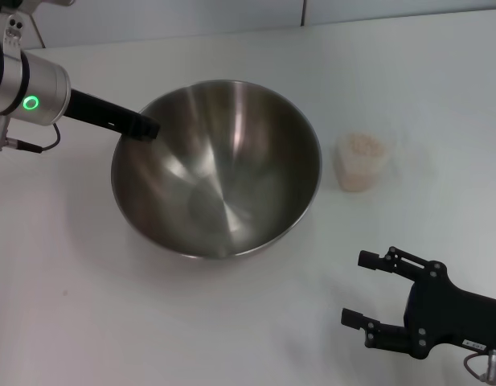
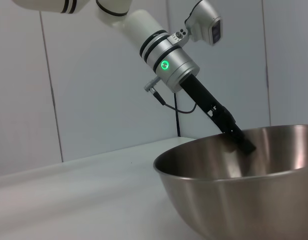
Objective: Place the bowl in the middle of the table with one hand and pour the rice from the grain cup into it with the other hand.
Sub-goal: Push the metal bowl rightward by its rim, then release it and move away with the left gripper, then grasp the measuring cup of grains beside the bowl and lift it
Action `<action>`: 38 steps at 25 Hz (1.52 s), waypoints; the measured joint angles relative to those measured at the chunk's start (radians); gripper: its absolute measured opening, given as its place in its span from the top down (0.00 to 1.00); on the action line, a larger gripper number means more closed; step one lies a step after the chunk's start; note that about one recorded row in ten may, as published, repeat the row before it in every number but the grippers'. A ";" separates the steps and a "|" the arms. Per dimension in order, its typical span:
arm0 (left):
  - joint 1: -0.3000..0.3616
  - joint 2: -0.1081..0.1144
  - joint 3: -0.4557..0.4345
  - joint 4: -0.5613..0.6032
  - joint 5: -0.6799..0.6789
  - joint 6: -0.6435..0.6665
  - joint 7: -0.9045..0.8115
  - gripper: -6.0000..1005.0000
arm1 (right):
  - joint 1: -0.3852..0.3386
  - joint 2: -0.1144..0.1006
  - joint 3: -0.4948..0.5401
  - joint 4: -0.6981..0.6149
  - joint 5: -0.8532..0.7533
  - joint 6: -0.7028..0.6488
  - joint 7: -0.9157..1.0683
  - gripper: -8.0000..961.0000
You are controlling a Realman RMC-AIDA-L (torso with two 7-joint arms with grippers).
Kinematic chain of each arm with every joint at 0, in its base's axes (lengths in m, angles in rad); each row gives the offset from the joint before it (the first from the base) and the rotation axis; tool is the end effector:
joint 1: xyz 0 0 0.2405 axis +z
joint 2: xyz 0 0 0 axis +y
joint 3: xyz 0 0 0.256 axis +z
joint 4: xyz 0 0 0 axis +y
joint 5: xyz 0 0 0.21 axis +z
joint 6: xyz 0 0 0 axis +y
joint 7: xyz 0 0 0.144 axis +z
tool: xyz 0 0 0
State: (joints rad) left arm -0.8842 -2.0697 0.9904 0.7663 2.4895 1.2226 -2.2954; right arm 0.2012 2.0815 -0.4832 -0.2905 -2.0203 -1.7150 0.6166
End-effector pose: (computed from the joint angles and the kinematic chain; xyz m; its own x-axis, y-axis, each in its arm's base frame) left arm -0.1832 0.4294 -0.0181 0.7323 0.6753 0.0874 0.6557 -0.6648 -0.3579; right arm 0.3361 0.1821 -0.0379 0.7546 -0.1279 -0.6437 -0.4021 -0.8652 -0.2996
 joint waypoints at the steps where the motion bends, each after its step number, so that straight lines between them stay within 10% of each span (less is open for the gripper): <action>1: 0.001 0.000 0.001 0.000 -0.001 -0.001 0.003 0.94 | 0.000 0.000 0.000 0.000 0.000 0.000 0.000 0.15; 14: 0.043 0.001 0.009 0.096 -0.047 0.015 0.063 0.86 | -0.001 0.000 0.008 0.003 0.000 0.000 0.000 0.15; 19: 0.238 0.004 0.066 0.425 -0.224 0.152 0.230 0.70 | -0.010 -0.001 0.038 0.004 0.004 0.000 0.004 0.15; 20: 0.313 0.005 0.088 0.517 -0.280 0.196 0.301 0.47 | -0.018 -0.001 0.076 0.006 0.005 0.000 0.009 0.15; 26: 0.520 0.006 0.140 0.679 -0.414 0.266 0.501 0.23 | -0.042 -0.001 0.244 0.029 0.006 0.010 0.006 0.15; 38: 0.638 0.003 0.124 0.651 -0.466 0.302 0.629 0.18 | -0.038 0.001 0.639 0.100 0.006 0.151 -0.055 0.15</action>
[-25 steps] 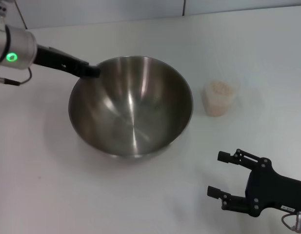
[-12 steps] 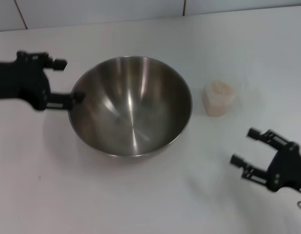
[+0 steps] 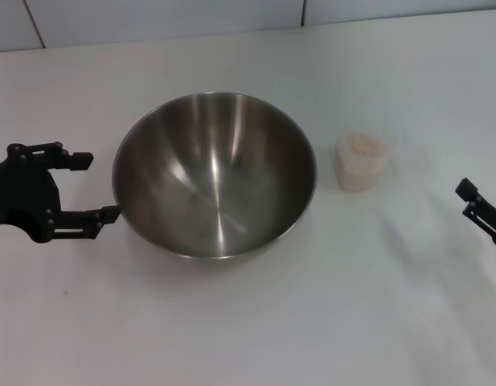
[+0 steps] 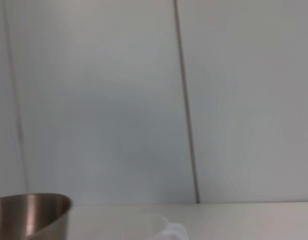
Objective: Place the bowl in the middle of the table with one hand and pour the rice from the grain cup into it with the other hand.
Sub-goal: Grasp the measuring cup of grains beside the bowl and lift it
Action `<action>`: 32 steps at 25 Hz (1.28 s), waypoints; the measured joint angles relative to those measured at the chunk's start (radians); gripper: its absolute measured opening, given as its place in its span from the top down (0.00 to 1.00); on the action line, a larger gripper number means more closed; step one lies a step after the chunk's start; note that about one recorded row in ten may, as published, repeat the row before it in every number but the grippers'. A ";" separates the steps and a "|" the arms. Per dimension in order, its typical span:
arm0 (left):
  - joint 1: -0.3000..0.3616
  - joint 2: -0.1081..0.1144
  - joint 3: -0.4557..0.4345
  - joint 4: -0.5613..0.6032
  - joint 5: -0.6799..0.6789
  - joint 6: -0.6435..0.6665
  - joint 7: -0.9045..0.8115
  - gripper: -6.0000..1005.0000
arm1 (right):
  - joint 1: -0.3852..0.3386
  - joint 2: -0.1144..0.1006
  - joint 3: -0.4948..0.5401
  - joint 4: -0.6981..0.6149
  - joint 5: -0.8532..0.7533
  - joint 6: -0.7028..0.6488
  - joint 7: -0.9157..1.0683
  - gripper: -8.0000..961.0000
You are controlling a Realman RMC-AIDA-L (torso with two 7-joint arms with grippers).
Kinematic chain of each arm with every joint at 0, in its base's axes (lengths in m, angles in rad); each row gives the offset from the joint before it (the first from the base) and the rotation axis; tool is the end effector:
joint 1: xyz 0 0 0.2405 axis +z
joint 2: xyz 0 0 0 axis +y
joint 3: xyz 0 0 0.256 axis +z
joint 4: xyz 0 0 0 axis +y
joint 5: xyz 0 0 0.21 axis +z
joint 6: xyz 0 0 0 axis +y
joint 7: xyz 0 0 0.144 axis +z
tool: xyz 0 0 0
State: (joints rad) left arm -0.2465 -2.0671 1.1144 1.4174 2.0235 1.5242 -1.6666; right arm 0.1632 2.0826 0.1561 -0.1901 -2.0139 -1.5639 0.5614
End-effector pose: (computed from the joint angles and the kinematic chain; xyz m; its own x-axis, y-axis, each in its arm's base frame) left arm -0.2289 0.3057 0.0504 0.9724 0.1657 0.1644 0.2135 -0.9160 -0.3396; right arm 0.3870 0.1972 0.0077 0.6571 -0.0768 -0.7499 -0.7233 -0.3447 -0.5984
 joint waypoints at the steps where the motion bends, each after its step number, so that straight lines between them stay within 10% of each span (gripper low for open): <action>1: 0.000 0.000 0.000 0.000 0.000 0.000 0.000 0.18 | 0.006 0.000 0.012 0.011 0.000 0.015 -0.015 0.15; 32: 0.021 0.001 -0.071 -0.152 -0.107 -0.005 0.147 0.18 | 0.215 0.002 0.042 0.142 -0.009 0.379 -0.123 0.15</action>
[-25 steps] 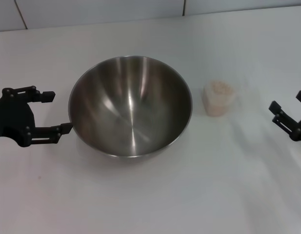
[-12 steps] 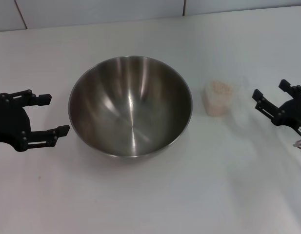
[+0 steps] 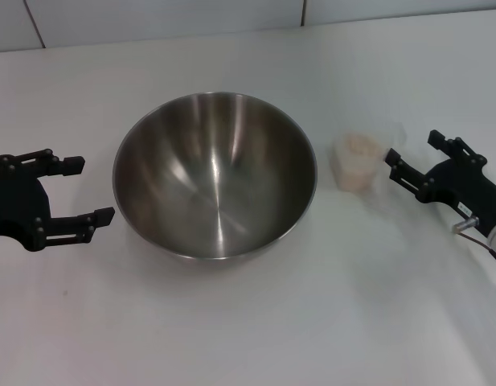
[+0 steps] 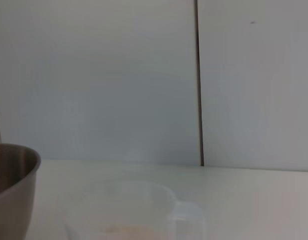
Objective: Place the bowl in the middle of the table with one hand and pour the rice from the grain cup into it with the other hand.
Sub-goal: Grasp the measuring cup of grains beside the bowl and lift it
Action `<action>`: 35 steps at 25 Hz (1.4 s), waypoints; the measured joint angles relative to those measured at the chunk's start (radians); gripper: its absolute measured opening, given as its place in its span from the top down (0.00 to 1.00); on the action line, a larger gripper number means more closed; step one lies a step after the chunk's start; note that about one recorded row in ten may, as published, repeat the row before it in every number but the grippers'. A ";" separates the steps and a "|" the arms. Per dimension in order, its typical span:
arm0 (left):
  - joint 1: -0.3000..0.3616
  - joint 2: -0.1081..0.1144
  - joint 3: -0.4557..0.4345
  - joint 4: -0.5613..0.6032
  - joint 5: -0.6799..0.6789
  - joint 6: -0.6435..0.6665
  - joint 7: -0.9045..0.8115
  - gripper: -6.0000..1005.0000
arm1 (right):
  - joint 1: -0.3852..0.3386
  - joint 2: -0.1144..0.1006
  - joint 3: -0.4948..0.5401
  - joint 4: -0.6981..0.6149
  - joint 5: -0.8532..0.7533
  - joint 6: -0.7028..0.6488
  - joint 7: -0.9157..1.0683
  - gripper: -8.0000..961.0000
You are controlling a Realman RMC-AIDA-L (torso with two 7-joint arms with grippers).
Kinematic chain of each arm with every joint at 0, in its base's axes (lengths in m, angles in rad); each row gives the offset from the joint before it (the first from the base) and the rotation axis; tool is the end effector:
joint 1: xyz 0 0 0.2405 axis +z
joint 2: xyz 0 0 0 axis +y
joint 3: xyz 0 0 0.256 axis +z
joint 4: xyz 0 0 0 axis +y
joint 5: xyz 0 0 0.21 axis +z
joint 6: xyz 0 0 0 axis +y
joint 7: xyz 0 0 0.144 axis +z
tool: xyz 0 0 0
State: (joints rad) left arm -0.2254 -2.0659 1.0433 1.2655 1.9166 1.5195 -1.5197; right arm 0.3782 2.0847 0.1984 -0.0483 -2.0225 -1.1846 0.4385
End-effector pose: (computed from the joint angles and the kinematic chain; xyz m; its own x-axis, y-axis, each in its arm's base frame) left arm -0.2538 0.2989 0.0482 0.9465 0.1661 0.2768 0.2583 -0.9040 -0.3407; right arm 0.3668 0.2820 -0.0346 0.7208 -0.1920 -0.6661 -0.6848 -0.3458 -0.6414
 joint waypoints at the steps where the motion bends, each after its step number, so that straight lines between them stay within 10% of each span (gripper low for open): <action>1: 0.000 0.000 0.000 0.000 0.000 0.000 0.000 0.18 | 0.005 0.000 0.002 0.004 0.001 0.012 -0.005 0.15; 35: 0.000 0.003 0.003 0.000 0.005 0.002 0.001 0.18 | 0.059 -0.002 0.063 0.013 0.010 0.032 -0.009 0.19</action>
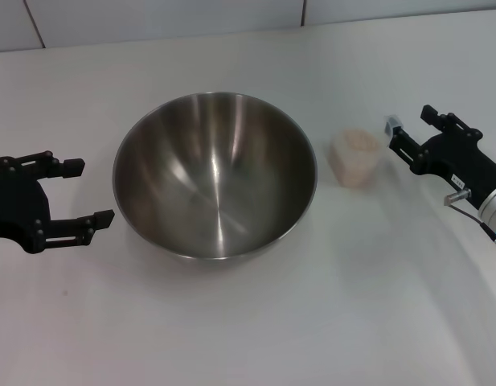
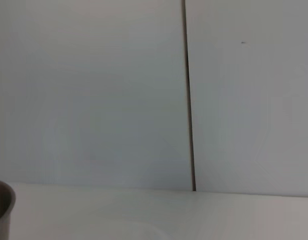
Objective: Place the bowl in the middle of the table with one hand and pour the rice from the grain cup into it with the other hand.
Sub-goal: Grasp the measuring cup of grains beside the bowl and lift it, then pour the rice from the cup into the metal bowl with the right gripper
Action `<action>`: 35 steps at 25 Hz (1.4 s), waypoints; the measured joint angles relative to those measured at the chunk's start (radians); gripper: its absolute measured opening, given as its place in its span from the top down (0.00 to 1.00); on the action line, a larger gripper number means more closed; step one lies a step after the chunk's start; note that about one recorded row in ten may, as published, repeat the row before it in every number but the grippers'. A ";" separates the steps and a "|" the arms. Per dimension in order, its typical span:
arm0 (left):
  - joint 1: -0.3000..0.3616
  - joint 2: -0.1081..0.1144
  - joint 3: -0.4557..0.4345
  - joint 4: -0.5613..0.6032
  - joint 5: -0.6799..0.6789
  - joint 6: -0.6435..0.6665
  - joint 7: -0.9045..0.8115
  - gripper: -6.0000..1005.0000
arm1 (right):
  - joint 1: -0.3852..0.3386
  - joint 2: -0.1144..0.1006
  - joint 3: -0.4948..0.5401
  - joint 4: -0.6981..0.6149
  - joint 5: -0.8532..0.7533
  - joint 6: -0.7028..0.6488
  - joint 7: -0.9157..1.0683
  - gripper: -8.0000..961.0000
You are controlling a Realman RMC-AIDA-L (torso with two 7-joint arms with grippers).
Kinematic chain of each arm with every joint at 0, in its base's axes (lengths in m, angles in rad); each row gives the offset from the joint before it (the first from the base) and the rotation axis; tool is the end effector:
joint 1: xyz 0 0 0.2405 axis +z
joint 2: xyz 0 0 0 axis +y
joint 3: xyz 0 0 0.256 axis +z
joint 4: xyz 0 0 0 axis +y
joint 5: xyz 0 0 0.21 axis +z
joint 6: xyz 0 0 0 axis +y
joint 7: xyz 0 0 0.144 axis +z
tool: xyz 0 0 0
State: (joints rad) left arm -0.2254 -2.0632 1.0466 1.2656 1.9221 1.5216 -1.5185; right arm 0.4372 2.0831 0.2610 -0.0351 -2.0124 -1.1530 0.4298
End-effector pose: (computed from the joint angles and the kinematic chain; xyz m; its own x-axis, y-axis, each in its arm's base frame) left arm -0.2546 0.2984 0.0481 0.9490 0.1659 0.2680 0.2538 -0.9063 -0.3379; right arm 0.3553 0.3063 -0.0301 0.7102 -0.1595 -0.6857 -0.6946 -0.3176 -0.6455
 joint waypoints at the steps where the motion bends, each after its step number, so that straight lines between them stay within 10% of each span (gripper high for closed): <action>1: 0.000 0.000 0.001 0.000 0.000 0.000 0.000 0.18 | 0.000 0.000 0.000 0.004 0.000 0.000 -0.017 0.22; 16: -0.003 0.000 0.002 0.000 0.000 0.000 0.000 0.18 | 0.002 0.000 0.000 0.054 0.000 0.001 -0.122 0.82; 25: -0.006 -0.001 0.004 0.000 0.000 0.000 0.000 0.18 | -0.009 0.000 0.004 0.052 0.000 -0.062 -0.123 0.98; 35: -0.010 -0.002 0.016 0.000 -0.005 0.000 0.000 0.18 | -0.005 0.000 0.053 0.138 0.008 -0.420 -0.401 0.98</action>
State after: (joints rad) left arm -0.2350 -2.0656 1.0623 1.2655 1.9174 1.5217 -1.5185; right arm 0.4322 2.0826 0.3139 0.1030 -2.0043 -1.5729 0.0292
